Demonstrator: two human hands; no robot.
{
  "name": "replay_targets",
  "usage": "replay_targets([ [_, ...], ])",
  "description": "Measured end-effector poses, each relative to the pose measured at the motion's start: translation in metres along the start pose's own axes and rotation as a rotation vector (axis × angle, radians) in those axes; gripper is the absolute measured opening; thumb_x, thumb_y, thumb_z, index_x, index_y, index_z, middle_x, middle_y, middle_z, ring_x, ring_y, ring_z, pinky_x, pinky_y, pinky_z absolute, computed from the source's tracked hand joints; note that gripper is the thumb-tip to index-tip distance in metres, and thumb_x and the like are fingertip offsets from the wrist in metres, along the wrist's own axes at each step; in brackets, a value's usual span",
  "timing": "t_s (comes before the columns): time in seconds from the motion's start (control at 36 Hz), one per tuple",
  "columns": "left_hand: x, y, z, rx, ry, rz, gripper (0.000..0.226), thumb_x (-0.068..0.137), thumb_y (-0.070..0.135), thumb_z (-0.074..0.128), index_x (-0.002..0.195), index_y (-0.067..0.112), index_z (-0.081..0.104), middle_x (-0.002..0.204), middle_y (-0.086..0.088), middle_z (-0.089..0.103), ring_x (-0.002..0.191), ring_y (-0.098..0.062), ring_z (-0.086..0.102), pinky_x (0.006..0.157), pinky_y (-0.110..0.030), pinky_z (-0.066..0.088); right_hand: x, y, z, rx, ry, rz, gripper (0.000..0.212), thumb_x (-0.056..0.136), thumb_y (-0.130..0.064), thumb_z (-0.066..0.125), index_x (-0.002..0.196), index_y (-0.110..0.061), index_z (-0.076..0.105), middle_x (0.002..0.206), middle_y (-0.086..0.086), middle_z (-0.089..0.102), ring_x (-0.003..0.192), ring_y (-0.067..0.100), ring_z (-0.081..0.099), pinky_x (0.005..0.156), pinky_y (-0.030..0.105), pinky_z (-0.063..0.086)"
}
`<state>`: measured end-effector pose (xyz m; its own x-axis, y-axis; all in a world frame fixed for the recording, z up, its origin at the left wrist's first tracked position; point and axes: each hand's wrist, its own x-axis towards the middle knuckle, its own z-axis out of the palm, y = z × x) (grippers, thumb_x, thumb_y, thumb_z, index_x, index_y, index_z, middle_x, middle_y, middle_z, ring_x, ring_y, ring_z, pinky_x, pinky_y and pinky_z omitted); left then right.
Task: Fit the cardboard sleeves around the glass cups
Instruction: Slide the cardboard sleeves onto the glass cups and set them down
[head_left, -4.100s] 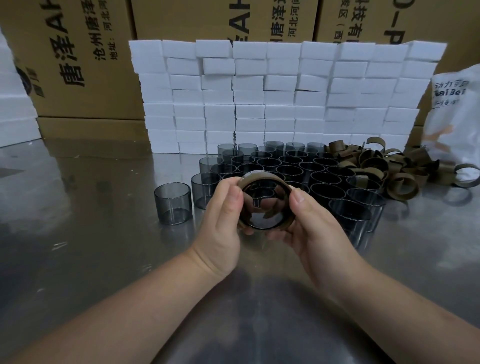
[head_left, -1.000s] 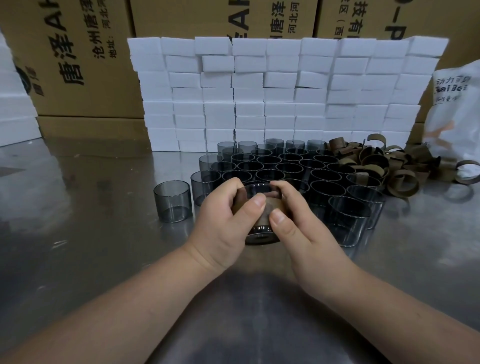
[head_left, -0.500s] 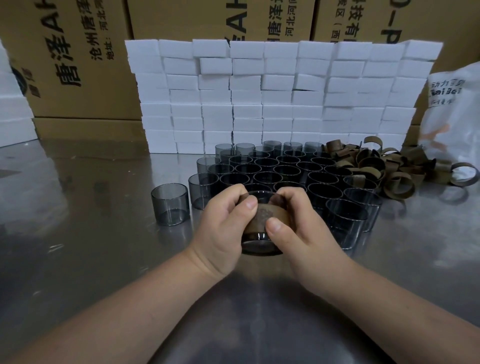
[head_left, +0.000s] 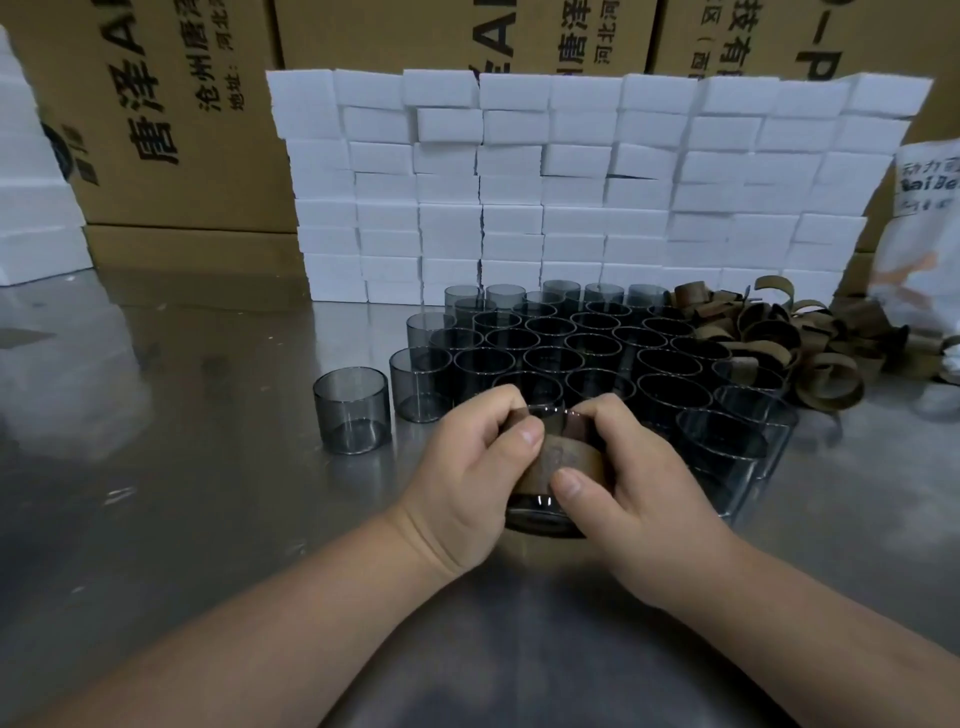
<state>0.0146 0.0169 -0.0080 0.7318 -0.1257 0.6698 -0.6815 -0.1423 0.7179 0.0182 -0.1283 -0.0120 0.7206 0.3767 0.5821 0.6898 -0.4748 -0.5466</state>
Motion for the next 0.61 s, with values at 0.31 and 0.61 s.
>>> replay_targets([
  [0.31,0.0000,-0.0055,-0.0008,0.013,0.025,-0.028,0.031,0.071,0.042,0.043,0.060,0.014,0.039,0.057,0.002,0.037,0.056,-0.010,0.035,0.054,-0.024,0.030,-0.0009,-0.0031,-0.0014,-0.131,-0.055,-0.014,0.031,0.067,-0.067,0.030,0.086,-0.043,0.034,0.073,-0.016,0.049,0.071,0.003,0.051,0.057,0.023,0.036],
  [0.61,-0.0009,-0.0037,-0.0011,0.033,0.010,-0.014,0.032,0.072,0.043,0.041,0.061,0.012,0.038,0.057,0.001,0.037,0.055,-0.010,0.035,0.053,-0.025,0.030,0.0007,-0.0046,-0.0013,-0.112,-0.011,-0.029,0.028,0.065,-0.062,0.036,0.080,-0.039,0.039,0.067,-0.010,0.051,0.067,0.007,0.051,0.054,0.022,0.034],
])
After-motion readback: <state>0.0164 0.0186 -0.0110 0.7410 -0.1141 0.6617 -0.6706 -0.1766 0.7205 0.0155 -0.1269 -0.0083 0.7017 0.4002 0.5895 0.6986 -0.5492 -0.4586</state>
